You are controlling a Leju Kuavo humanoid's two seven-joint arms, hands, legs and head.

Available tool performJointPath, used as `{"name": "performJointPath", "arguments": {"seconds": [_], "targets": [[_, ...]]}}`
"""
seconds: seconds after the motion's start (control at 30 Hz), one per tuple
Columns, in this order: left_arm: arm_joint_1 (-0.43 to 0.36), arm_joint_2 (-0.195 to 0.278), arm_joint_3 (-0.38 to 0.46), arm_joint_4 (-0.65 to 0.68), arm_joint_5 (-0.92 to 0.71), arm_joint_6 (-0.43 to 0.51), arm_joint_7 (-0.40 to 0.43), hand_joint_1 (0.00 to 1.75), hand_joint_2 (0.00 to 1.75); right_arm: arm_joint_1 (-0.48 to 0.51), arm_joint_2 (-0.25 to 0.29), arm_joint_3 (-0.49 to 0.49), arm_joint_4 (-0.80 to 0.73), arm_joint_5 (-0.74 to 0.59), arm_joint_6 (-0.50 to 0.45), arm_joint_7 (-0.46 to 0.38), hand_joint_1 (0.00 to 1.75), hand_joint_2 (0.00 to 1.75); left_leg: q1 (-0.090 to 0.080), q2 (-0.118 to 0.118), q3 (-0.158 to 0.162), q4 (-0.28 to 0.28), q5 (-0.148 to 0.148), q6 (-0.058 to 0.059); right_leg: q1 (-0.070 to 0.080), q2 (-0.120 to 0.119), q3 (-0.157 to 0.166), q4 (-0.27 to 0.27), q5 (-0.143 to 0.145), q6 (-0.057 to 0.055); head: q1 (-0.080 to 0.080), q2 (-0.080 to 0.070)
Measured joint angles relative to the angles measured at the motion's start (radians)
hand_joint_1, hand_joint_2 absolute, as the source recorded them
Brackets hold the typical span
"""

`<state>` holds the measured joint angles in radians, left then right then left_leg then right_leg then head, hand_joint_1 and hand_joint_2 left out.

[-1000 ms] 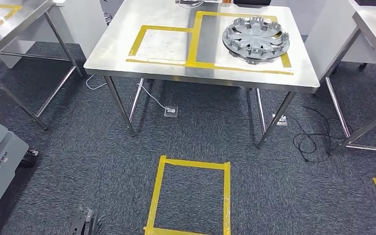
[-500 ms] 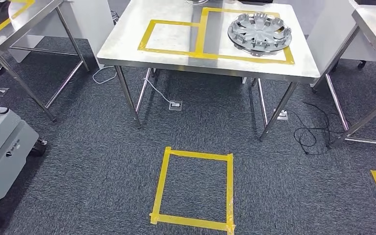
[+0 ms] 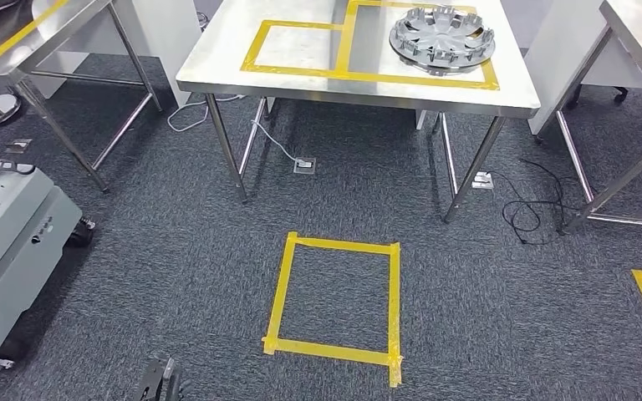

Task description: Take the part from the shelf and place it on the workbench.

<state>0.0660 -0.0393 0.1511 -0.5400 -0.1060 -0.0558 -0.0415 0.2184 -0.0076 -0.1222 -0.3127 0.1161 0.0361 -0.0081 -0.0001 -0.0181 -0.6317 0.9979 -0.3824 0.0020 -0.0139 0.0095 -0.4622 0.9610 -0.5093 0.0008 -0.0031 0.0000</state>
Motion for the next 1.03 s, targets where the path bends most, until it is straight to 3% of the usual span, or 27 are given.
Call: {"name": "performJointPath", "arguments": {"seconds": [0.03,0.07,0.13,0.17,0.2,0.23,0.27,0.3,0.37,0.4,0.47,0.5,0.53,0.6,0.63,0.67,0.7,0.73,0.77,0.83,0.9,0.93,1.03], "targets": [[0.011,0.003,-0.013,0.012,0.014,0.008,0.006,0.00,0.00,-0.008,0.001,0.011,-0.006,-0.015,-0.004,0.000,0.00,0.00,0.003,0.000,-0.009,0.023,-0.032,-0.006,-0.004,-0.010,-0.013,-0.002,0.011,-0.009,-0.003,0.000],[0.024,0.006,-0.024,0.027,0.026,0.014,0.011,0.00,0.00,-0.018,0.002,0.021,-0.015,-0.029,-0.008,0.001,0.00,0.00,0.007,0.003,-0.020,0.064,-0.083,-0.013,-0.007,-0.019,-0.025,-0.003,0.022,-0.015,-0.005,0.000],[0.055,0.010,-0.043,0.063,0.045,0.024,0.020,0.00,0.00,-0.045,0.004,0.037,-0.042,-0.050,-0.013,0.001,0.00,0.00,0.013,0.007,-0.042,0.186,-0.182,-0.026,-0.004,-0.036,-0.051,-0.002,0.044,-0.021,-0.011,0.000],[0.071,0.011,-0.050,0.082,0.051,0.027,0.022,0.00,0.00,-0.060,0.006,0.043,-0.057,-0.056,-0.015,0.001,0.00,0.00,0.015,0.008,-0.047,0.241,-0.199,-0.031,-0.002,-0.047,-0.066,-0.001,0.055,-0.021,-0.012,0.000],[0.087,0.011,-0.056,0.103,0.056,0.030,0.024,0.00,0.00,-0.076,0.007,0.048,-0.075,-0.062,-0.016,0.001,0.00,0.00,0.017,0.009,-0.041,0.275,-0.190,-0.034,-0.002,-0.058,-0.081,0.002,0.066,-0.020,-0.012,0.000],[0.104,0.012,-0.062,0.123,0.060,0.033,0.026,0.00,0.00,-0.093,0.007,0.053,-0.094,-0.067,-0.018,0.001,0.00,0.00,0.018,0.013,-0.018,0.275,-0.160,-0.037,-0.001,-0.070,-0.097,0.006,0.076,-0.017,-0.012,0.000],[0.120,0.013,-0.067,0.144,0.064,0.035,0.027,0.00,0.00,-0.111,0.008,0.058,-0.114,-0.071,-0.020,0.001,0.00,0.00,0.020,0.022,0.023,0.240,-0.126,-0.038,-0.001,-0.081,-0.112,0.011,0.085,-0.013,-0.012,0.000],[0.134,0.015,-0.072,0.164,0.068,0.037,0.029,0.00,0.00,-0.128,0.008,0.063,-0.135,-0.075,-0.023,0.001,0.00,0.00,0.021,0.042,0.077,0.173,-0.115,-0.038,-0.001,-0.090,-0.124,0.018,0.094,-0.009,-0.013,0.000],[0.150,0.021,-0.084,0.189,0.077,0.041,0.033,0.00,0.00,-0.145,0.008,0.071,-0.164,-0.085,-0.026,0.000,0.00,0.00,0.013,0.081,0.184,0.027,-0.140,-0.030,0.002,-0.106,-0.146,0.023,0.109,0.004,-0.012,0.000],[0.148,0.025,-0.089,0.186,0.084,0.045,0.034,0.00,0.00,-0.145,0.008,0.075,-0.162,-0.092,-0.028,0.001,0.00,0.00,0.006,0.091,0.208,-0.017,-0.158,-0.021,0.005,-0.118,-0.149,0.022,0.116,0.011,-0.011,0.000],[0.115,0.030,-0.100,0.147,0.095,0.053,0.036,0.00,0.00,-0.116,0.009,0.084,-0.118,-0.107,-0.030,0.004,0.00,0.00,-0.003,0.071,0.199,-0.038,-0.147,0.006,0.005,-0.148,-0.147,0.019,0.131,0.023,-0.009,0.000],[0.088,0.031,-0.104,0.118,0.099,0.055,0.036,0.00,0.00,-0.091,0.008,0.088,-0.085,-0.111,-0.030,0.007,0.00,0.00,-0.002,0.055,0.185,-0.041,-0.133,0.019,0.002,-0.139,-0.148,0.025,0.125,0.026,-0.008,0.000],[0.058,0.031,-0.107,0.089,0.100,0.056,0.036,0.00,0.00,-0.057,0.009,0.091,-0.053,-0.113,-0.031,0.010,0.00,0.00,0.000,0.039,0.169,-0.045,-0.117,0.029,-0.002,-0.115,-0.154,0.046,0.101,0.025,-0.007,0.000],[-0.001,0.031,-0.111,0.027,0.104,0.056,0.037,0.00,0.00,0.013,0.010,0.096,0.009,-0.113,-0.032,0.013,0.00,0.00,0.002,0.011,0.136,-0.046,-0.087,0.042,-0.005,-0.042,-0.185,0.146,0.007,0.015,-0.005,0.000],[-0.027,0.032,-0.113,-0.001,0.105,0.056,0.037,0.00,0.00,0.044,0.010,0.097,0.038,-0.113,-0.033,0.013,0.00,0.00,0.000,-0.001,0.118,-0.045,-0.072,0.045,-0.004,-0.022,-0.202,0.213,-0.040,0.010,-0.005,0.000],[-0.047,0.032,-0.116,-0.025,0.106,0.056,0.037,0.00,0.00,0.067,0.009,0.099,0.062,-0.113,-0.034,0.013,0.00,0.00,-0.002,-0.011,0.101,-0.044,-0.058,0.046,-0.003,-0.014,-0.212,0.274,-0.070,0.011,-0.005,0.000],[-0.060,0.032,-0.119,-0.042,0.106,0.056,0.037,0.00,0.00,0.082,0.006,0.100,0.081,-0.113,-0.036,0.013,0.00,0.00,-0.004,-0.019,0.084,-0.043,-0.043,0.045,-0.002,-0.011,-0.209,0.309,-0.077,0.018,-0.005,0.000],[-0.065,0.032,-0.121,-0.051,0.106,0.056,0.037,0.00,0.00,0.087,0.003,0.102,0.090,-0.113,-0.037,0.013,0.00,0.00,-0.005,-0.023,0.067,-0.042,-0.030,0.044,-0.002,-0.010,-0.189,0.310,-0.064,0.027,-0.005,0.000],[-0.062,0.033,-0.123,-0.051,0.106,0.056,0.037,0.00,0.00,0.084,0.001,0.103,0.092,-0.113,-0.038,0.013,0.00,0.00,-0.006,-0.025,0.052,-0.040,-0.018,0.041,-0.002,-0.010,-0.151,0.276,-0.042,0.037,-0.005,0.000],[-0.040,0.033,-0.125,-0.033,0.107,0.056,0.039,0.00,0.00,0.056,-0.002,0.103,0.072,-0.113,-0.038,0.012,0.00,0.00,-0.007,-0.022,0.025,-0.033,0.002,0.032,-0.001,-0.009,-0.037,0.127,-0.018,0.043,-0.005,0.000],[0.003,0.031,-0.127,0.011,0.107,0.056,0.041,0.00,0.00,0.007,-0.001,0.104,0.029,-0.113,-0.038,0.010,0.00,0.00,-0.009,-0.012,0.007,-0.027,0.019,0.023,0.005,-0.006,0.041,0.006,-0.030,0.030,-0.006,0.000],[0.031,0.030,-0.127,0.041,0.107,0.056,0.042,0.00,0.00,-0.021,0.001,0.105,0.000,-0.113,-0.038,0.010,0.00,0.00,-0.010,-0.008,0.001,-0.025,0.028,0.018,0.009,-0.004,0.050,-0.019,-0.035,0.021,-0.007,0.000],[0.108,0.029,-0.127,0.127,0.107,0.056,0.043,0.00,0.00,-0.092,0.007,0.109,-0.079,-0.113,-0.038,0.009,0.00,0.00,-0.004,-0.003,-0.007,-0.019,0.034,0.006,0.007,-0.007,0.030,-0.020,-0.020,-0.002,-0.007,0.000]]}}
